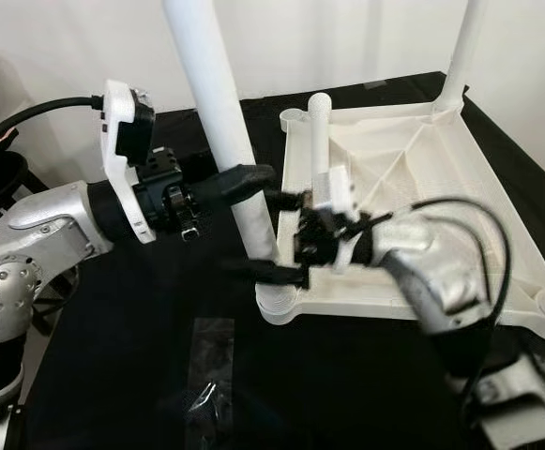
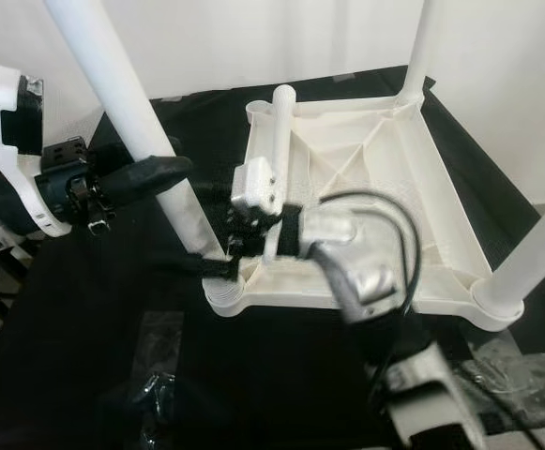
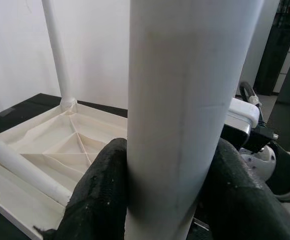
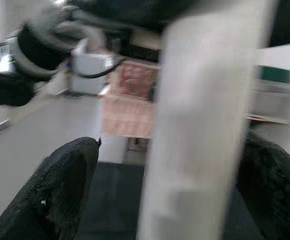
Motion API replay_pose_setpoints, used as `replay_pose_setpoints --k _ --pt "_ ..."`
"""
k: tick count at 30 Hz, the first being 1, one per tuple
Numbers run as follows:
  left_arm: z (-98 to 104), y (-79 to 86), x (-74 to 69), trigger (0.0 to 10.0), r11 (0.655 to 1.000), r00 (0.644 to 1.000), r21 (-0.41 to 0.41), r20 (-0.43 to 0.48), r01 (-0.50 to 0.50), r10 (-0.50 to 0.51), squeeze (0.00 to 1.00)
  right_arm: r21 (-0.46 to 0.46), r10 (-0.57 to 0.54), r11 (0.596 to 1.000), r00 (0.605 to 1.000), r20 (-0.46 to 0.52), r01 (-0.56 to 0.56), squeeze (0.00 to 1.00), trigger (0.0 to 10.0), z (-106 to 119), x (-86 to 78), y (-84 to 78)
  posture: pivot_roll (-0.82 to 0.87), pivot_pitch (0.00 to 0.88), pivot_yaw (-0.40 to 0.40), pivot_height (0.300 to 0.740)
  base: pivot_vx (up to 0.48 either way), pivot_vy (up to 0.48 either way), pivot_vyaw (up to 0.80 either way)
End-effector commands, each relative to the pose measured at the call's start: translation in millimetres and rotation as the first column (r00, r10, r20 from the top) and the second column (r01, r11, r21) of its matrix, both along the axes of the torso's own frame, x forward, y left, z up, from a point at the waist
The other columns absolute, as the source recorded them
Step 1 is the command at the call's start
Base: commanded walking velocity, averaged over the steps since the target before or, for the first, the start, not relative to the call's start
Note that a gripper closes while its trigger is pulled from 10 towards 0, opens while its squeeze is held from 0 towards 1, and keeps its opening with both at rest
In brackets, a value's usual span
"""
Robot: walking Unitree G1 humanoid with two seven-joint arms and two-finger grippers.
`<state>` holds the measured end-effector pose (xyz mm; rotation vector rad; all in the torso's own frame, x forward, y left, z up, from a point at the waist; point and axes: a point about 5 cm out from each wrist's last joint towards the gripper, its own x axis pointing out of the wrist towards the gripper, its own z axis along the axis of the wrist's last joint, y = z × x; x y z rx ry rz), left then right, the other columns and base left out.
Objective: Building children table
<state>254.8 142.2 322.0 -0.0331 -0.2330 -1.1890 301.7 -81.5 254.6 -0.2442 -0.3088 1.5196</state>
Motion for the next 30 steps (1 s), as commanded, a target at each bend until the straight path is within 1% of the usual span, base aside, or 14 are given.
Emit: replay_pose_setpoints --k 1,2,4,6,8,14,15,16,17,20,21,26,28,30 --pt "-5.1 -5.0 -1.4 0.0 0.998 0.999 0.034 -0.029 0.047 -0.046 0.0 -0.07 0.064 0.996 0.998 0.002 -0.063 0.0 10.0 -4.1 3.7 4.4 0.03 0.088 0.128 0.74 0.0 0.0 0.0" --pt "-5.1 -5.0 -1.4 0.0 0.998 0.999 0.034 -0.029 0.047 -0.046 0.0 -0.07 0.064 0.996 0.998 0.002 -0.063 0.0 10.0 -4.1 3.7 4.4 0.03 0.088 0.128 0.74 0.0 0.0 0.0" --pt "-5.8 -10.1 -1.0 0.0 0.996 0.997 0.04 -0.029 0.074 -0.073 0.0 -0.119 0.08 0.99 0.997 -0.01 -0.08 0.0 10.0 -6.5 14.4 7.6 0.03 0.087 0.132 0.74 0.0 0.0 0.0" --pt "-5.8 -10.1 -1.0 0.0 0.996 0.997 0.04 -0.029 0.074 -0.073 0.0 -0.119 0.08 0.99 0.997 -0.01 -0.08 0.0 10.0 -6.5 14.4 7.6 0.03 0.087 0.132 0.74 0.0 0.0 0.0" --pt "-6.9 -15.1 -0.3 0.0 0.993 0.993 0.049 -0.032 0.111 -0.11 0.0 -0.136 0.093 0.986 0.995 -0.043 -0.098 0.0 10.0 -8.6 22.3 10.8 0.03 0.087 0.139 0.74 0.0 0.0 0.0" --pt "-7.2 -17.2 0.4 0.0 0.99 0.991 0.055 -0.034 0.129 -0.127 0.0 -0.139 0.099 0.985 0.993 -0.057 -0.106 0.0 10.0 -9.4 24.7 12.1 0.03 0.087 0.139 0.74 0.0 0.0 0.0" --pt "-7.4 -21.1 2.9 0.0 0.983 0.986 0.075 -0.038 0.167 -0.164 0.0 -0.131 0.108 0.984 0.99 -0.089 -0.119 0.0 8.5 -11.2 27.3 14.5 0.03 0.086 0.141 0.74 0.0 0.0 0.0" --pt "-7.4 -21.1 2.9 0.0 0.983 0.986 0.075 -0.038 0.167 -0.164 0.0 -0.131 0.108 0.984 0.99 -0.089 -0.119 0.0 8.5 -11.2 27.3 14.5 0.03 0.086 0.141 0.74 0.0 0.0 0.0" --pt "-6.0 -27.4 6.3 0.0 0.968 0.974 0.108 -0.044 0.228 -0.224 0.0 -0.123 0.113 0.984 0.986 -0.122 -0.128 0.0 0.0 -13.8 30.6 16.7 0.03 0.083 0.144 0.74 0.0 0.0 0.0" --pt "-4.1 -32.8 9.3 0.0 0.952 0.961 0.133 -0.052 0.276 -0.272 0.0 -0.118 0.116 0.984 0.983 -0.144 -0.134 0.0 0.0 -16.1 32.6 18.1 0.03 0.083 0.144 0.74 0.0 0.0 0.0" --pt "-2.4 -37.7 11.8 0.0 0.935 0.948 0.155 -0.059 0.319 -0.314 0.0 -0.112 0.113 0.985 0.98 -0.163 -0.132 0.0 0.0 -18.2 33.8 19.1 0.03 0.083 0.149 0.74 0.0 0.0 0.0" --pt "-2.3 -44.6 15.0 0.0 0.909 0.929 0.192 -0.069 0.37 -0.364 0.0 -0.106 0.099 0.987 0.98 -0.175 -0.118 0.0 0.0 -22.3 35.8 19.6 0.02 0.087 0.154 0.74 0.0 0.0 0.0" --pt "-2.9 -49.8 17.5 0.0 0.894 0.917 0.204 -0.074 0.4 -0.393 0.0 -0.114 0.033 0.992 0.983 -0.18 -0.055 0.0 0.0 -30.9 36.3 19.6 0.01 0.091 0.163 0.74 0.0 0.0 0.0" --pt "-3.1 -51.1 17.6 0.0 0.892 0.913 0.199 -0.075 0.407 -0.4 0.0 -0.118 -0.004 0.993 0.983 -0.185 -0.018 0.0 0.0 -35.3 34.9 19.4 0.0 0.093 0.162 0.74 0.0 0.0 0.0"
